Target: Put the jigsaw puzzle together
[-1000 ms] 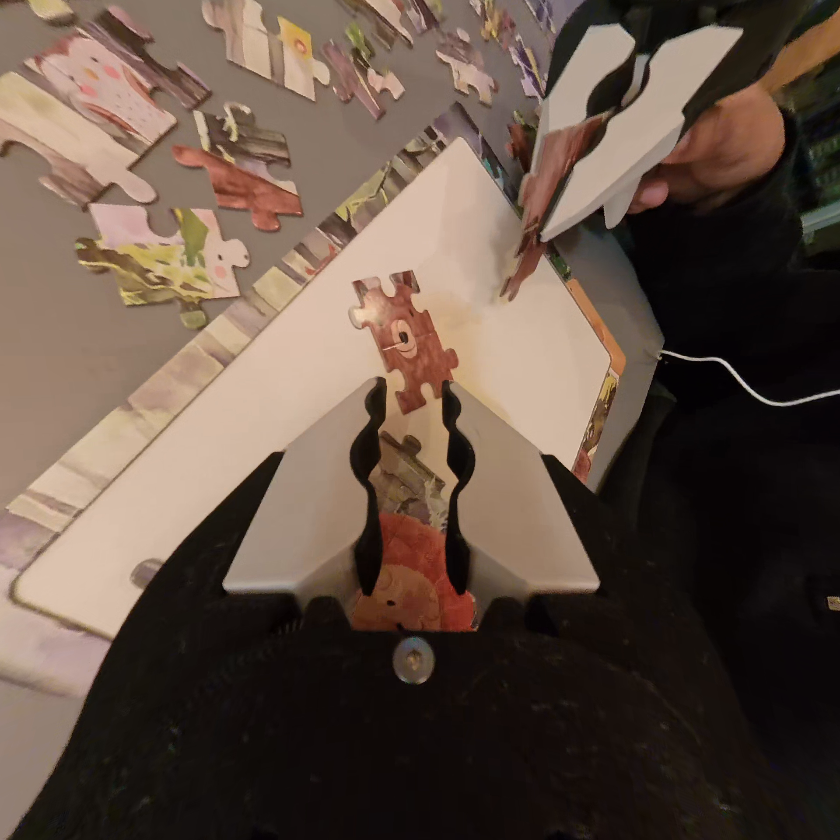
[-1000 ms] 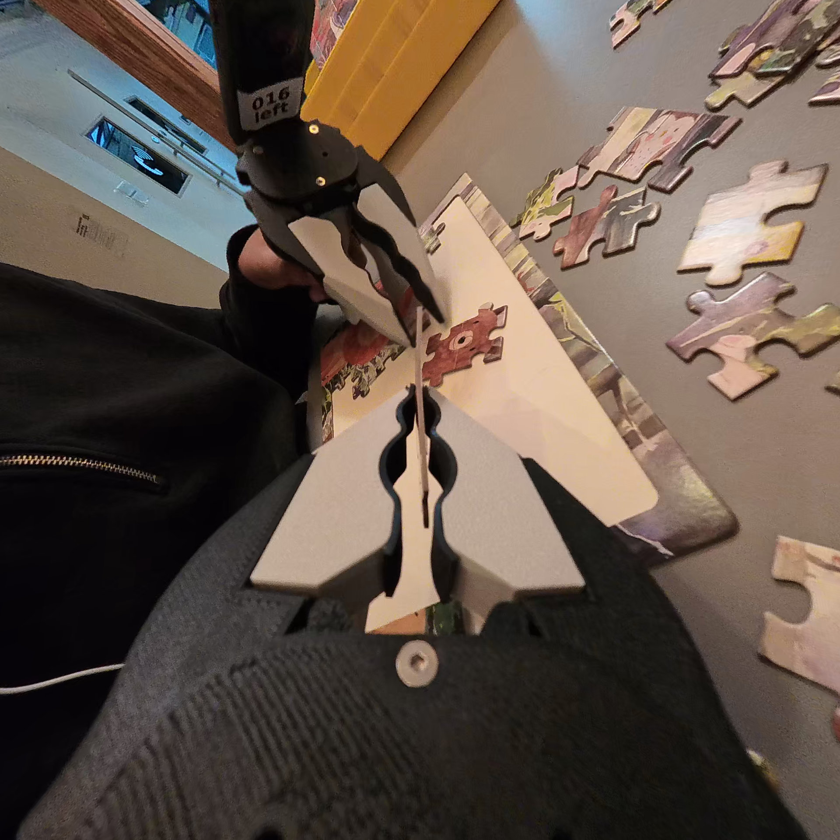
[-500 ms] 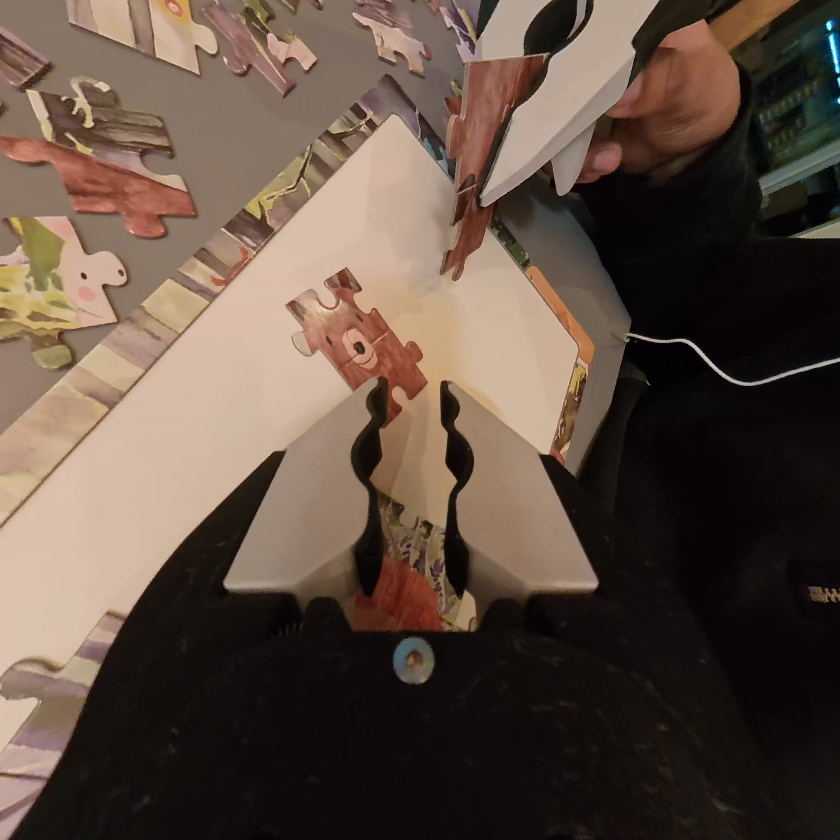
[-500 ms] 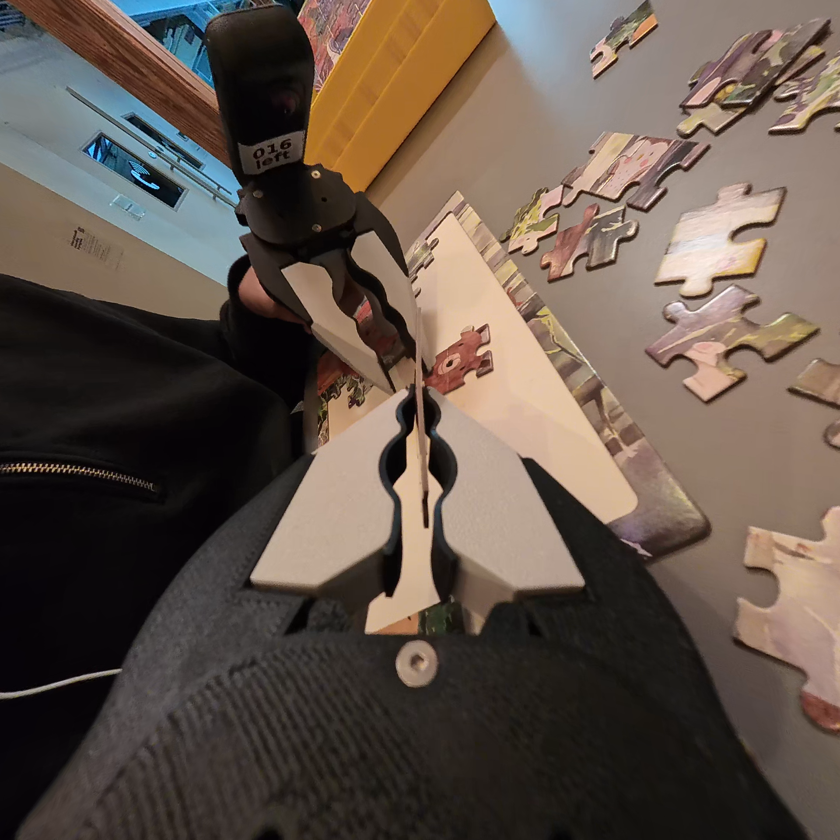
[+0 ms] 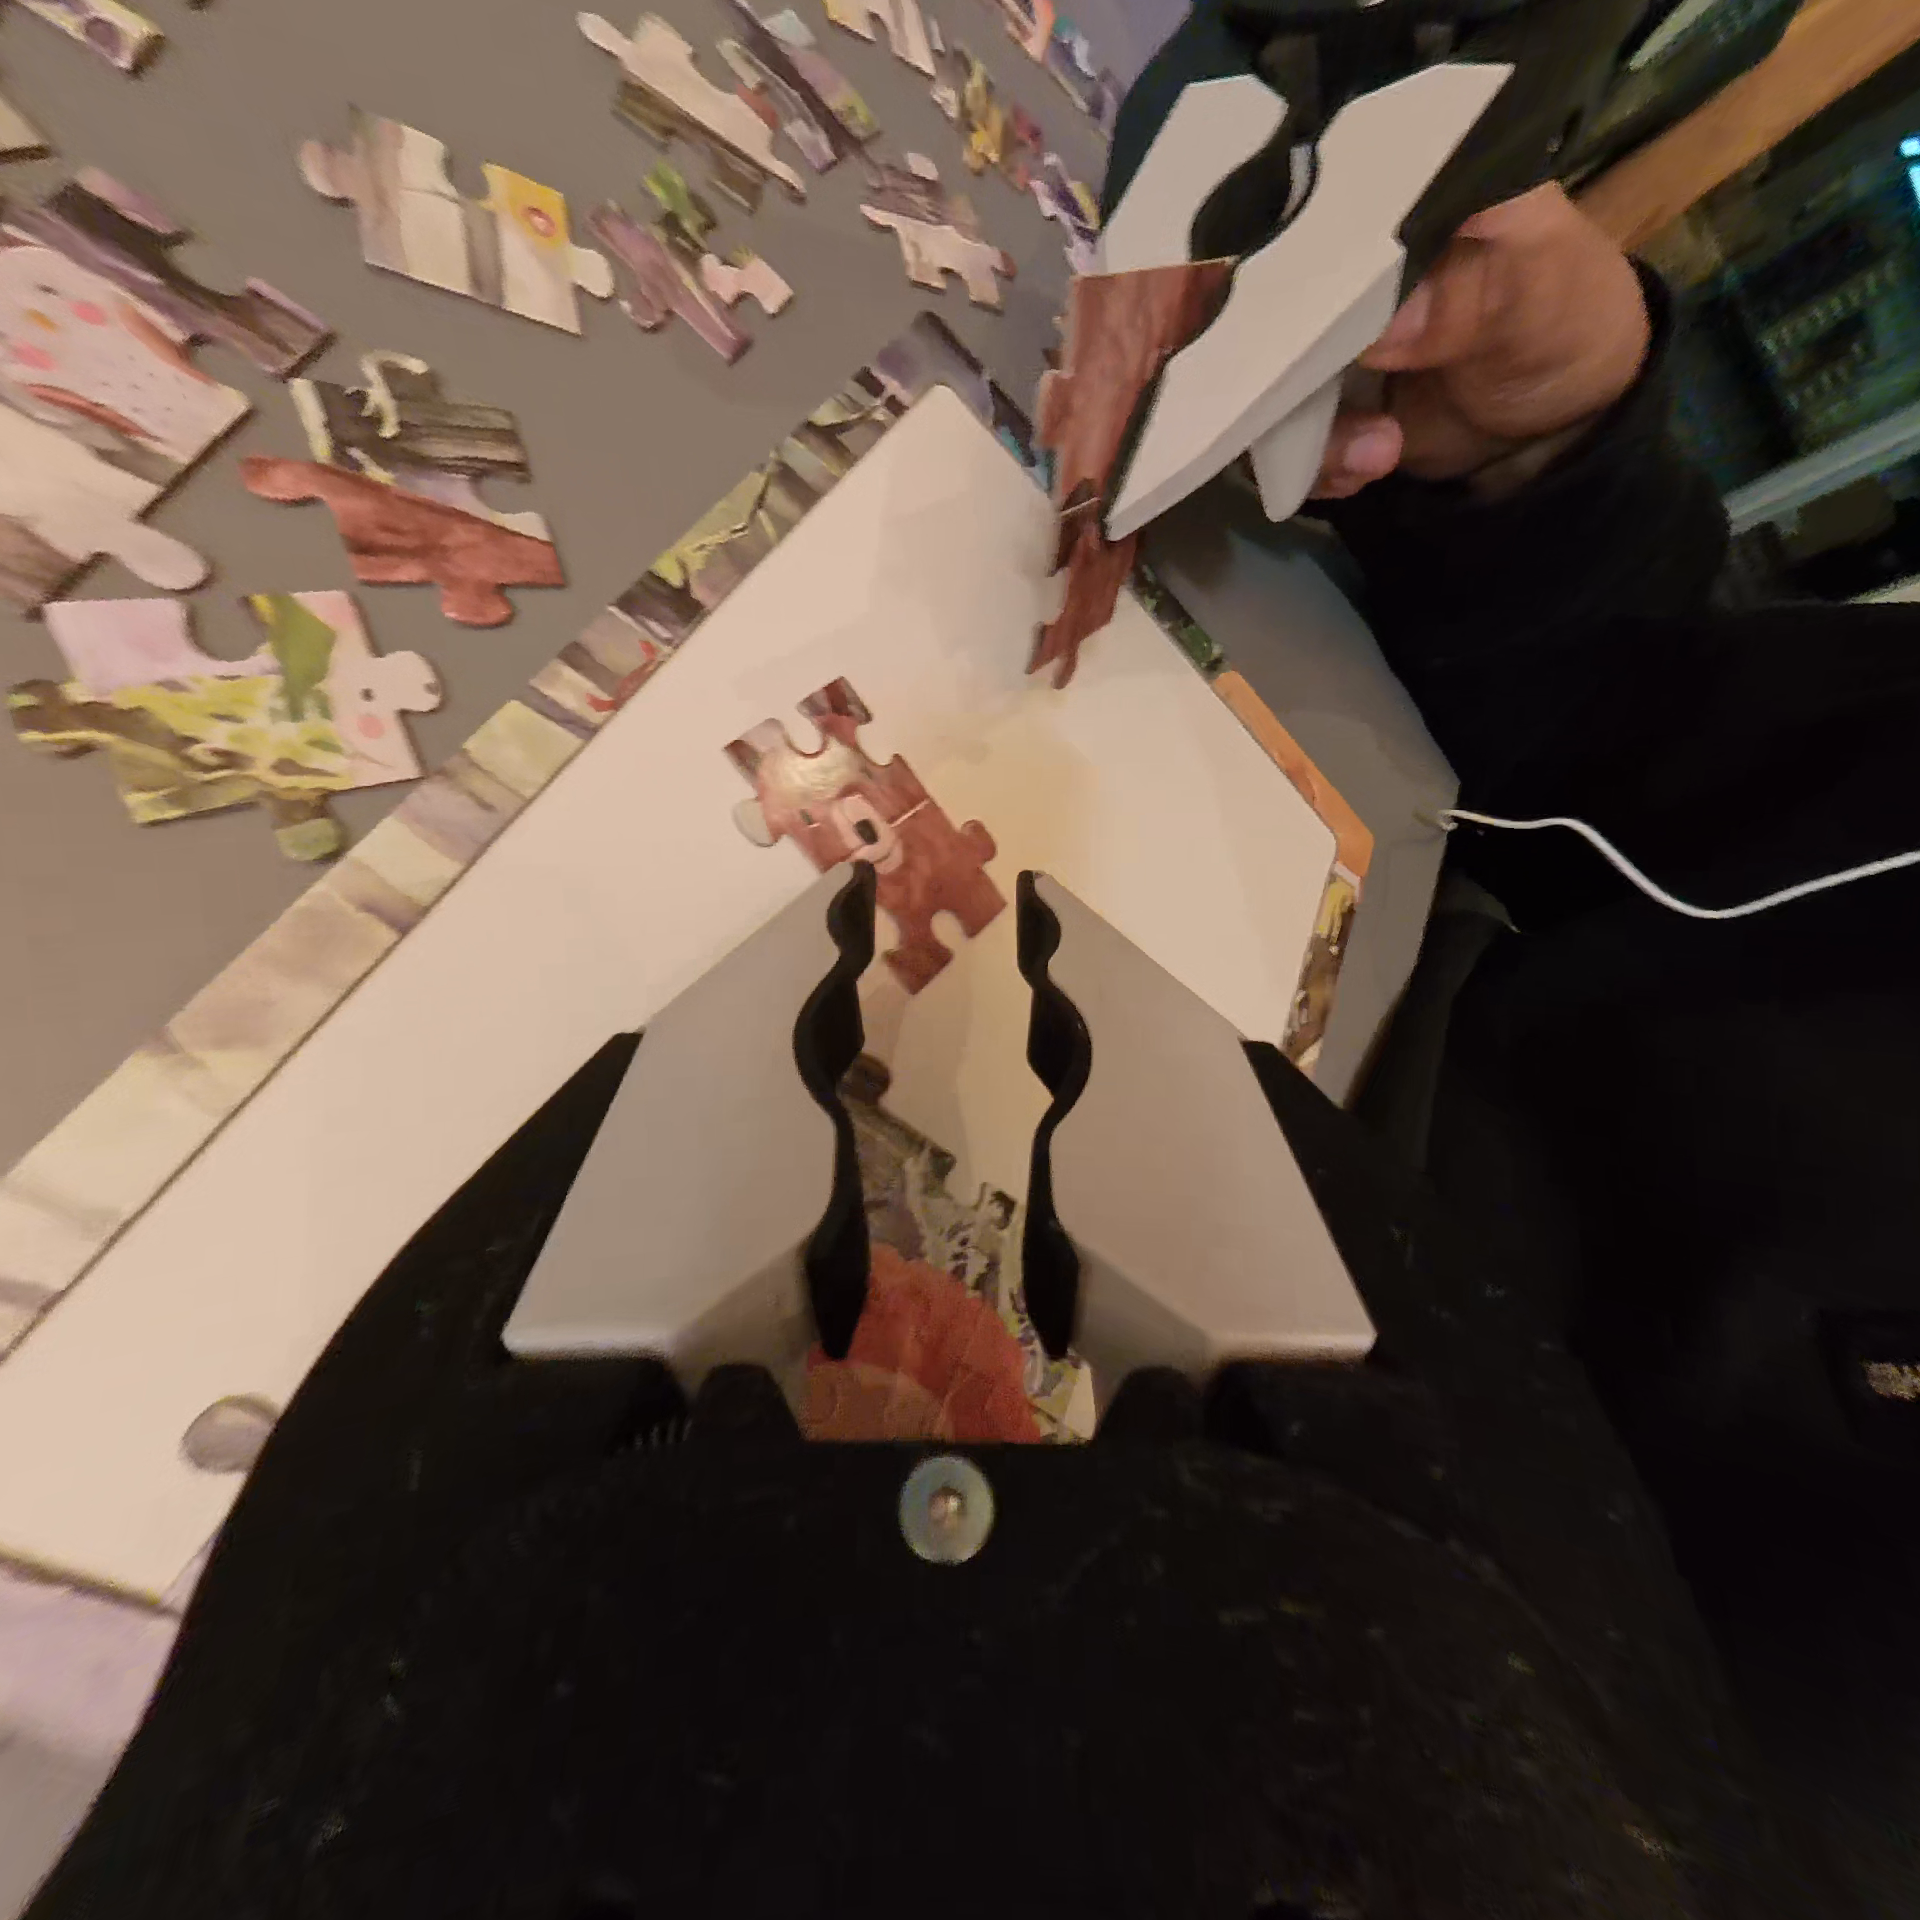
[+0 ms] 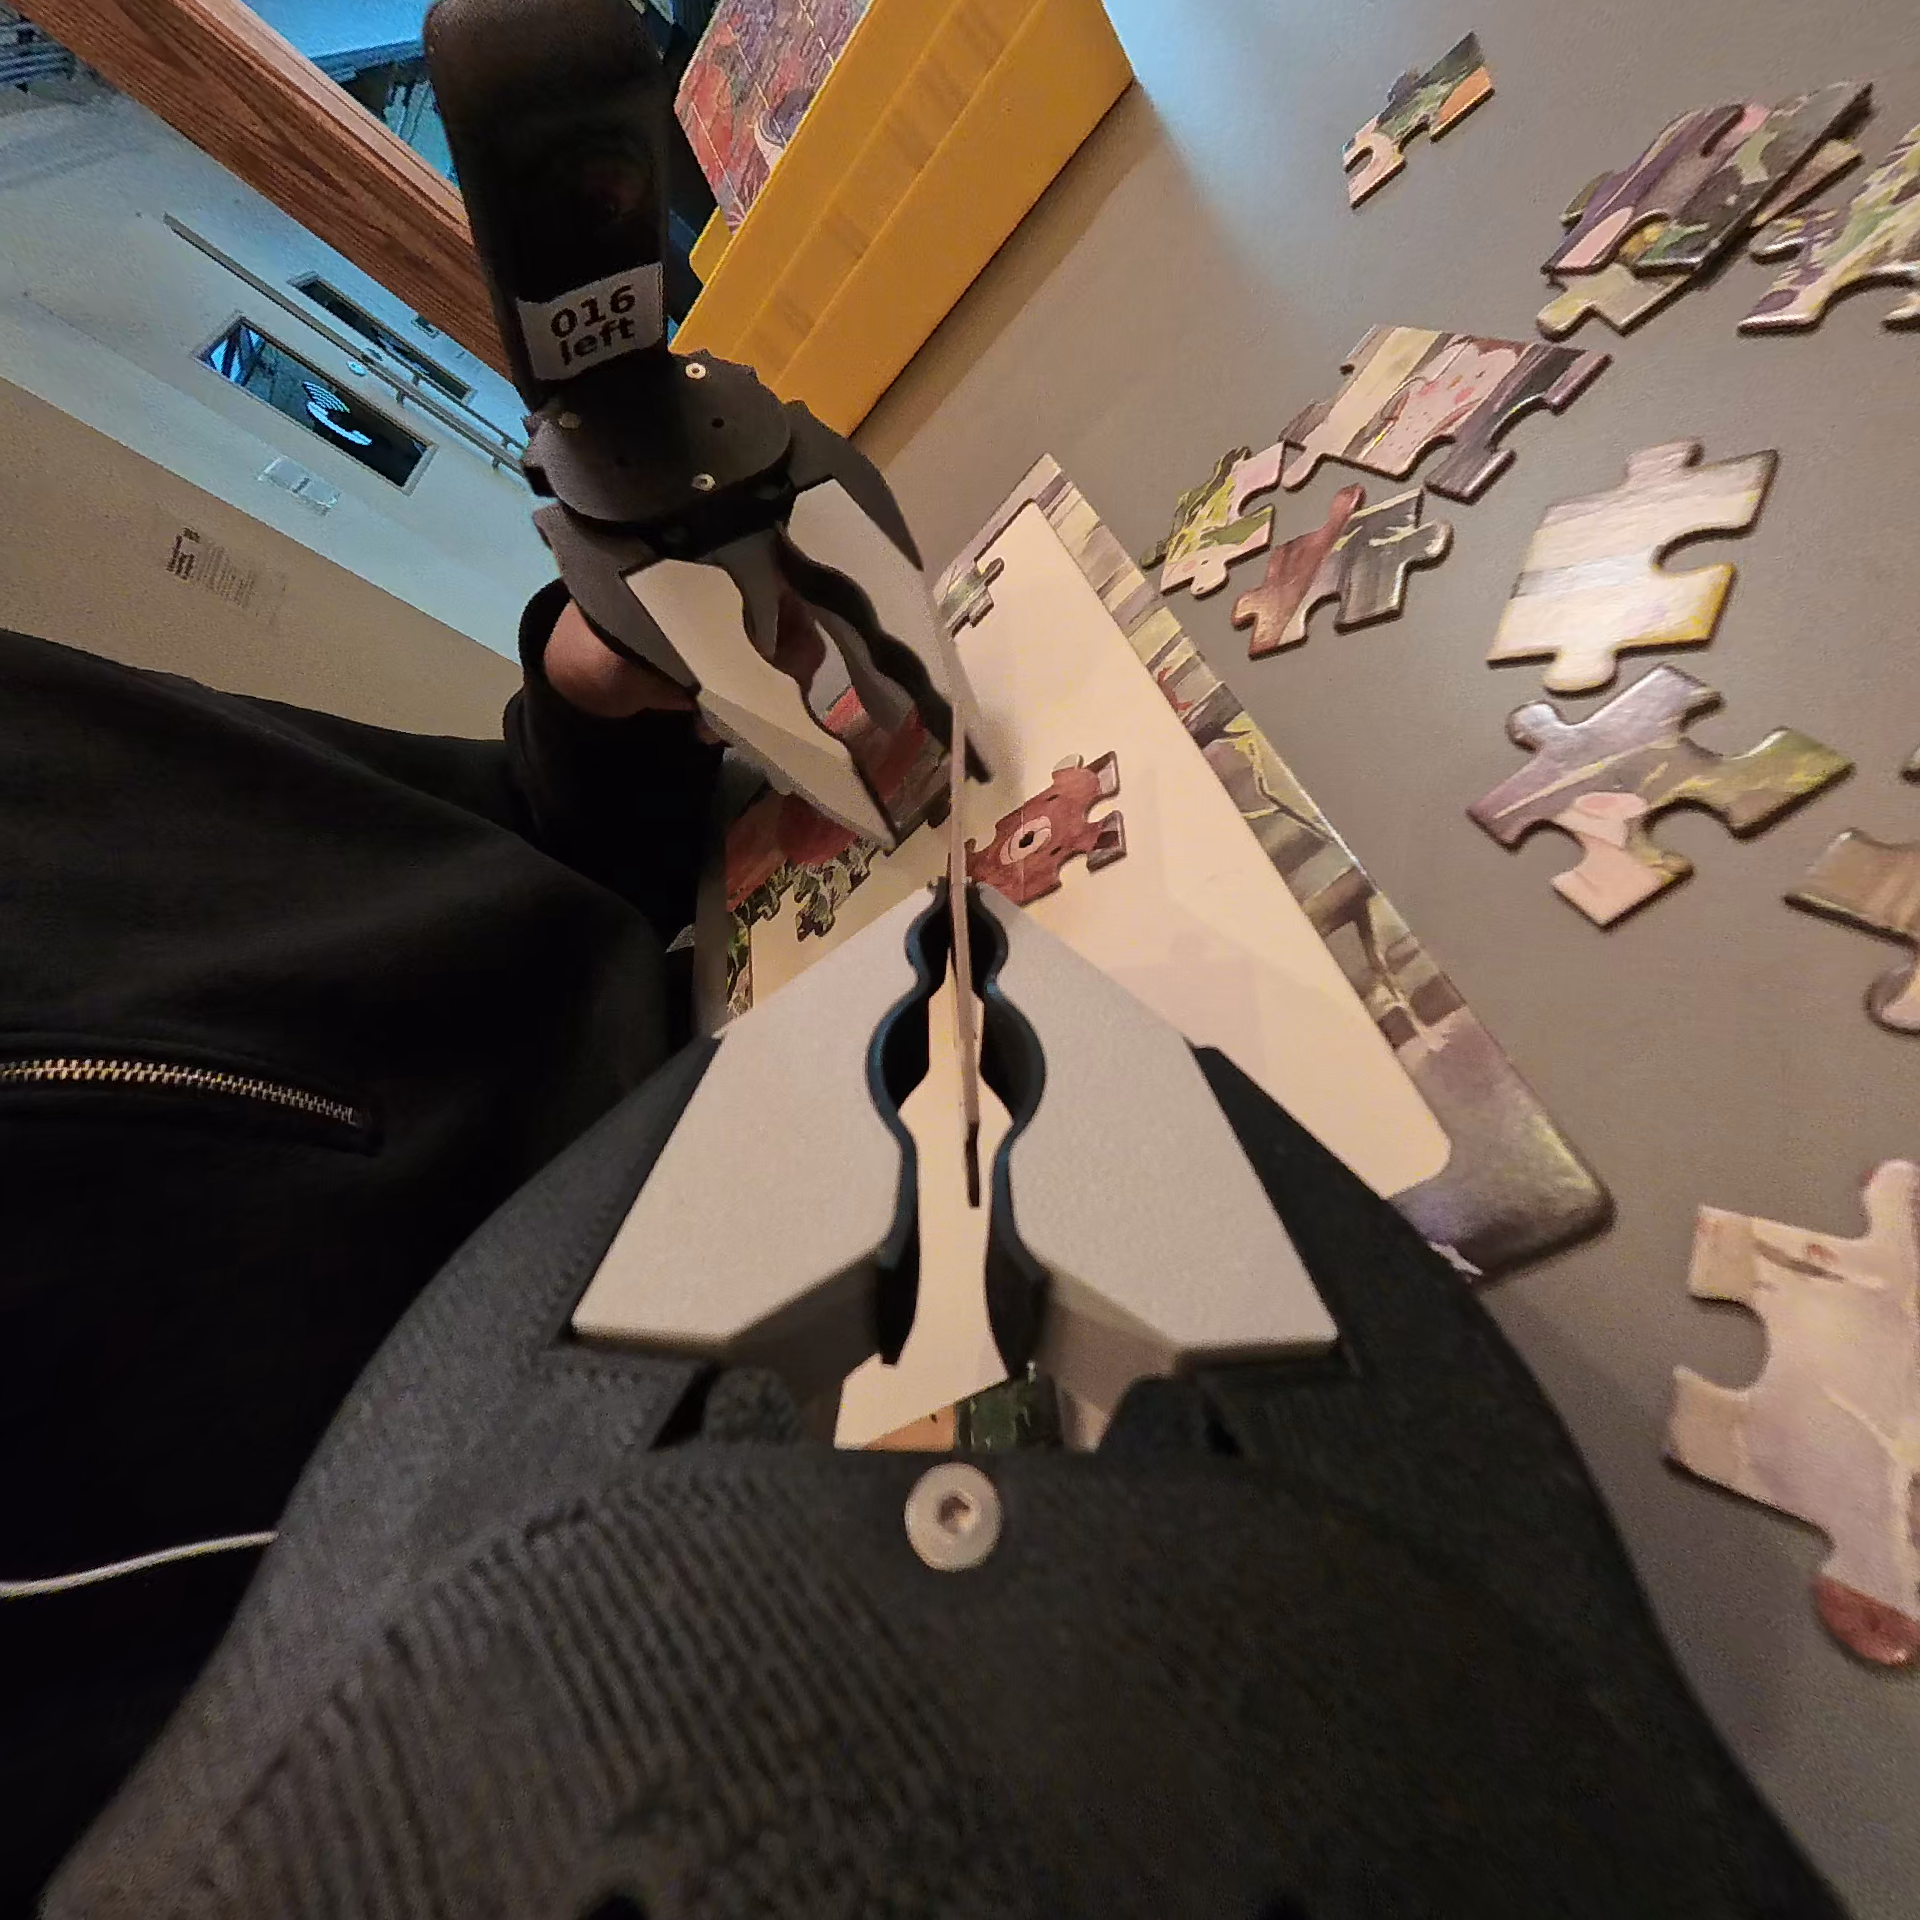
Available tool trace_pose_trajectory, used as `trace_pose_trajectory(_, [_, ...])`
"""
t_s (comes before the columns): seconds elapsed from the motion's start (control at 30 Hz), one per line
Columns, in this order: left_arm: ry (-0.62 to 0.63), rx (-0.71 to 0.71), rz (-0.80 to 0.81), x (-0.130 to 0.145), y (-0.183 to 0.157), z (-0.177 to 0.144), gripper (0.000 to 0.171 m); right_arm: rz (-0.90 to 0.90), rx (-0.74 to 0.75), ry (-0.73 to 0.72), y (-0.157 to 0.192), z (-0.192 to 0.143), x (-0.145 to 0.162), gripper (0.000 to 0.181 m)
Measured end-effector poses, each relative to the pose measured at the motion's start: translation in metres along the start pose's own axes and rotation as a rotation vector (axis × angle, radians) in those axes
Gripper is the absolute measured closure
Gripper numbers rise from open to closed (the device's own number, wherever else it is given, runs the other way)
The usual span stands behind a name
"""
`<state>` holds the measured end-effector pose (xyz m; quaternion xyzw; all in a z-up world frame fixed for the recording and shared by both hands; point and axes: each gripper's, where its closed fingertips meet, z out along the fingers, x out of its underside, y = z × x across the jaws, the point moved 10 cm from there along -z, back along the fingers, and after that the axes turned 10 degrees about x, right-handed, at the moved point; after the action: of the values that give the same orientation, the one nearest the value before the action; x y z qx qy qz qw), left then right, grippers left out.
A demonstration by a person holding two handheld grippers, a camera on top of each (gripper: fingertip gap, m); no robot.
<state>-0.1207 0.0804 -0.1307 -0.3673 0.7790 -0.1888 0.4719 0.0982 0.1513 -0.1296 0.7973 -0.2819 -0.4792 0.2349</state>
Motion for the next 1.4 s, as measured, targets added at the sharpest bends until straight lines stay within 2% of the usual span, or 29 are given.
trace_pose_trajectory(0.2, [0.046,-0.023,-0.003,0.004,0.002,0.008,0.134,0.002,-0.003,-0.001,0.0,0.0,0.0,0.181])
trace_pose_trajectory(0.67, [0.021,0.066,0.007,0.001,-0.006,0.018,0.133,0.008,-0.002,-0.006,-0.001,0.0,0.0,0.181])
trace_pose_trajectory(0.9, [-0.04,0.036,0.015,-0.003,-0.005,0.004,0.134,0.061,-0.07,-0.033,-0.003,-0.002,-0.001,0.181])
trace_pose_trajectory(1.4, [-0.035,0.009,0.043,-0.002,-0.004,0.005,0.133,0.082,-0.085,-0.05,-0.005,-0.003,-0.001,0.181])
